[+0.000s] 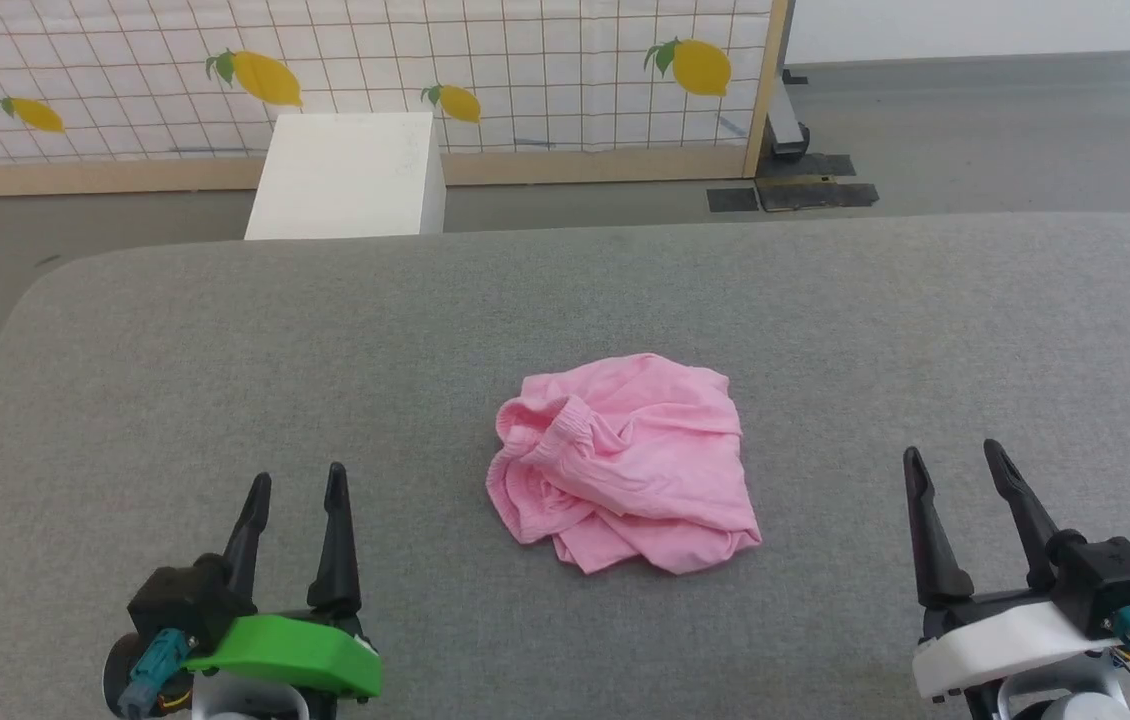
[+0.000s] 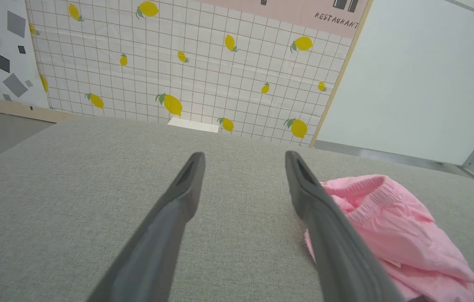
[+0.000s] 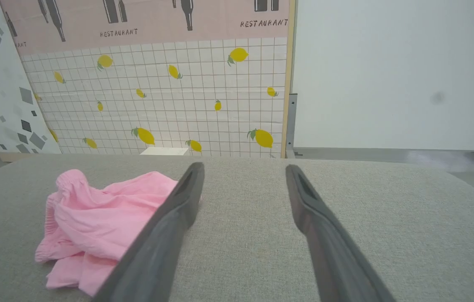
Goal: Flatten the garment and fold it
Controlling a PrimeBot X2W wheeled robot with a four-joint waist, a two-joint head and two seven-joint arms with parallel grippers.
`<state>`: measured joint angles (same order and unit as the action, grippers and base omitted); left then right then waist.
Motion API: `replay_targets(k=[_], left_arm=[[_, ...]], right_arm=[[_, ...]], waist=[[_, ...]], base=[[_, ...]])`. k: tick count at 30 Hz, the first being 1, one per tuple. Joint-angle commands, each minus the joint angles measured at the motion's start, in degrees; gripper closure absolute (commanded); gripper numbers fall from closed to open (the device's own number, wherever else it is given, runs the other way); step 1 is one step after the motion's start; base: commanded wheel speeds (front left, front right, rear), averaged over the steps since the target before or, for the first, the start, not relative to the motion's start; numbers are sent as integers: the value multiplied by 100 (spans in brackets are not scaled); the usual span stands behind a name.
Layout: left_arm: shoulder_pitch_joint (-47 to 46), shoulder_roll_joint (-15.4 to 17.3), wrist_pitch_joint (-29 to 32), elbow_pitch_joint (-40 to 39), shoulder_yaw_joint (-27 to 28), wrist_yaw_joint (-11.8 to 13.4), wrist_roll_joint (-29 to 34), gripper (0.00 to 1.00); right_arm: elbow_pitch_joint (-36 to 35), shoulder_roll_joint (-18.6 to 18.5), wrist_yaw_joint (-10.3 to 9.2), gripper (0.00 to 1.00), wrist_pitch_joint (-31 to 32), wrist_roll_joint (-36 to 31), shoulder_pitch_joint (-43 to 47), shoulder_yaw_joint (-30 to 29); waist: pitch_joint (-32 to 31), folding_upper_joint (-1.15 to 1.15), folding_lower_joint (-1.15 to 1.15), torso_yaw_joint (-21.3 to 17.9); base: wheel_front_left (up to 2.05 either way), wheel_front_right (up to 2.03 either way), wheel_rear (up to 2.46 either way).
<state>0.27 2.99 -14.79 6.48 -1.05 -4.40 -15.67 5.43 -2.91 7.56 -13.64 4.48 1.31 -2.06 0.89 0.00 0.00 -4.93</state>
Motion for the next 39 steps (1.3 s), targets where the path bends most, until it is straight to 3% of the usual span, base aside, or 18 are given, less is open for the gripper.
replay_targets(k=[1, 9, 11, 16, 19, 22, 25, 29, 38, 39], left_arm=[[65, -12, -21, -14, -6, 35, 25, 0], [7, -12, -21, -5, 7, 12, 35, 0], [-3, -12, -21, -4, 16, 7, 29, 0], [-24, -12, -21, -19, 21, -6, 45, 0], [-65, -12, -21, -45, 24, -18, 67, 0], [-115, -12, -21, -63, 17, -37, 95, 0], [-145, -12, -21, -80, -14, -41, 106, 0], [-169, -12, -21, -100, -76, -18, 93, 0], [-182, -12, -21, -126, -126, 16, 72, 0], [-178, -12, -21, -127, -127, 17, 70, 0]], right_arm=[[2, 3, -8, 0, -31, -8, 64, -6], [21, 3, -8, 0, 40, 228, 16, 14], [142, 3, -8, 0, 224, 1072, -55, 15], [799, 3, -8, 0, 1847, 4580, -546, 28], [1481, 3, -8, 0, 3024, 5925, -1038, -176], [2363, 3, -8, 0, 3959, 6676, -1631, -368], [3395, 1, -8, 0, 4622, 6679, -2310, -524], [4548, -60, -8, 0, 5058, 6178, -3079, -578], [5995, -46, -8, 0, 5191, 5306, -4166, -486], [6086, -35, -8, 27, 5212, 5254, -4245, -454]], waist=[[14, 0, 0, 8], [44, 0, 0, 67], [50, 0, 0, 80], [76, 0, 0, 111], [140, 0, 0, 166], [209, 0, 0, 255], [270, 0, 0, 378], [347, 0, 0, 573], [438, 0, 0, 918], [437, 0, 0, 941]], base=[[0, 0, 0], [0, 0, 0], [0, 0, 0], [0, 0, 0], [0, 0, 0], [0, 0, 0], [0, 0, 0], [0, 0, 0], [0, 0, 0], [0, 0, 0]])
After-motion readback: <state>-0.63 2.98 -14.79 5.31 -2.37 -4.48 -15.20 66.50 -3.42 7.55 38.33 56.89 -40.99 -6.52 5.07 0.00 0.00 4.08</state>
